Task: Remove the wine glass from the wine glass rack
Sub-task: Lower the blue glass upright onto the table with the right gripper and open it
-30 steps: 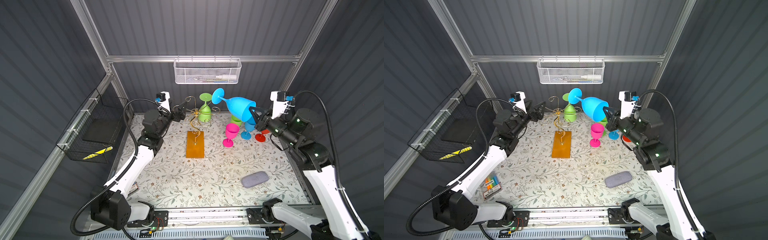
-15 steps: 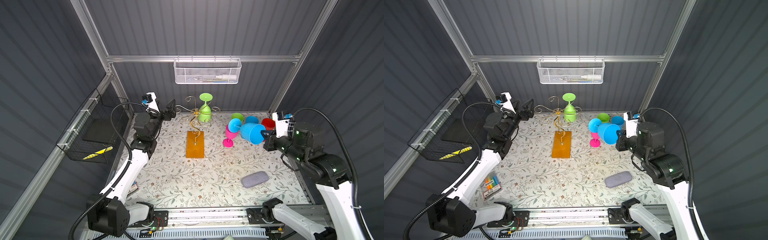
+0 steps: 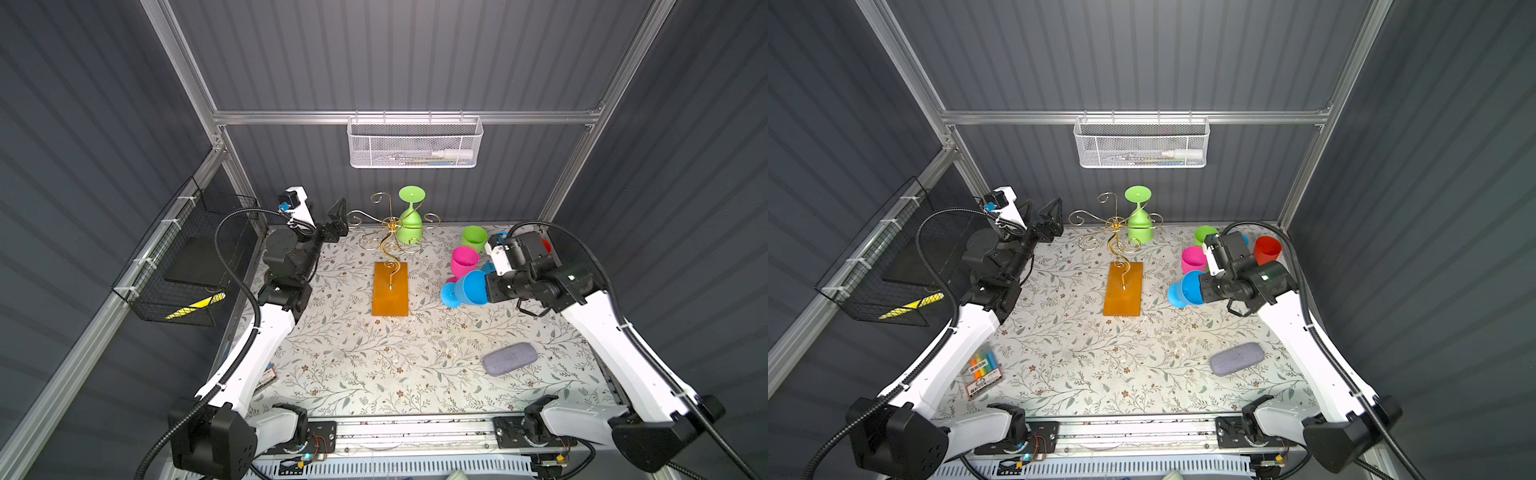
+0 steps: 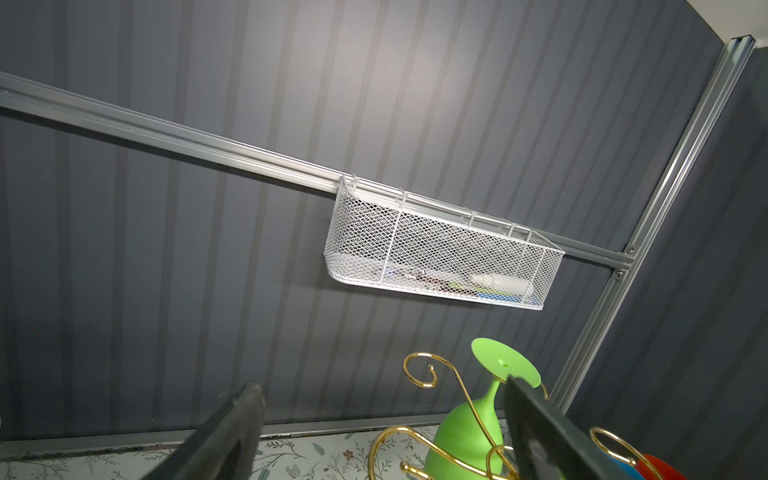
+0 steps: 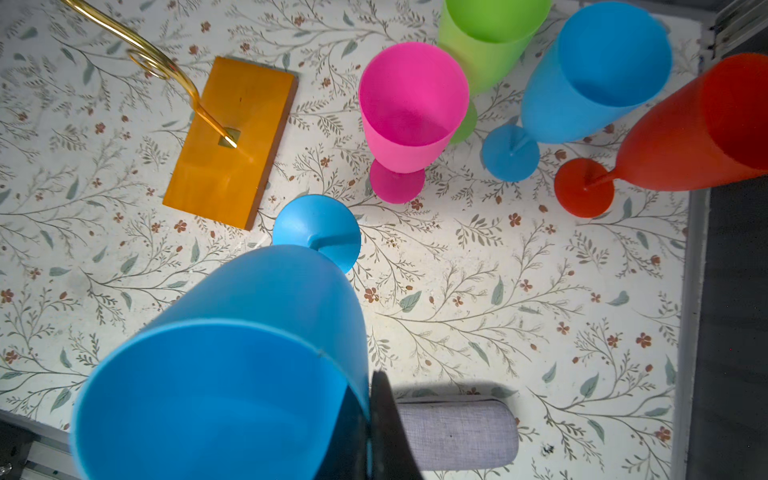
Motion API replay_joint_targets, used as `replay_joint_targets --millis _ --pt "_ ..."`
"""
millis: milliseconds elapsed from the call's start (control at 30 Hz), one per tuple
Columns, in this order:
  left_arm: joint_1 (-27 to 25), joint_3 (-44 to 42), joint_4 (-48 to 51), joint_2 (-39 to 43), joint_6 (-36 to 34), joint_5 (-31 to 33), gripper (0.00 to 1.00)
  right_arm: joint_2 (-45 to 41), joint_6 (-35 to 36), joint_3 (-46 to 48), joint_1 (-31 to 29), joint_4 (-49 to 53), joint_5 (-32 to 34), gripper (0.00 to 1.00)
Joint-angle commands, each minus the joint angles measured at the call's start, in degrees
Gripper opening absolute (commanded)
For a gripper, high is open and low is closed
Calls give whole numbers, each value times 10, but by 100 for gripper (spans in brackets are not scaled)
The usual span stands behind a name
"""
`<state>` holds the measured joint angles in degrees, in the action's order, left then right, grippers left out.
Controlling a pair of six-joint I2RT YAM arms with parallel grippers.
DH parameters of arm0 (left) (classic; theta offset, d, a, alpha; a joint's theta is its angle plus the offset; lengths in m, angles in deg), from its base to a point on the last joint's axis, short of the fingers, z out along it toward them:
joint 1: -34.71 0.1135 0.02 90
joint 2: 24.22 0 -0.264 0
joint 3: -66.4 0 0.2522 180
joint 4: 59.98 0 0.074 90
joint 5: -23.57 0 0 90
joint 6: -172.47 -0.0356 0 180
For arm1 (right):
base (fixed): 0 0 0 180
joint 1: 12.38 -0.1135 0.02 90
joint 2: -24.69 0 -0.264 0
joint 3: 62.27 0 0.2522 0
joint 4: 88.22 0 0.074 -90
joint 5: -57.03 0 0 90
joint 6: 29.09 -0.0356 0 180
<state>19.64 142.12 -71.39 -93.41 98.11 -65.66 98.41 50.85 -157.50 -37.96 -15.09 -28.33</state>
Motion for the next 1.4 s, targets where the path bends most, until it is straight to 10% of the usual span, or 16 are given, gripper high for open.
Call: replay_joint_targets --millis 0,567,1367 --pt "-1 -10 3 23 -22 25 92 47 -4 3 -2 -15 -11 0" --pt "-1 -25 16 45 -52 43 93 190 -11 -16 -7 -70 -1 2" --pt "-1 -23 23 49 -70 52 93 144 -21 -43 1 -106 -56 37"
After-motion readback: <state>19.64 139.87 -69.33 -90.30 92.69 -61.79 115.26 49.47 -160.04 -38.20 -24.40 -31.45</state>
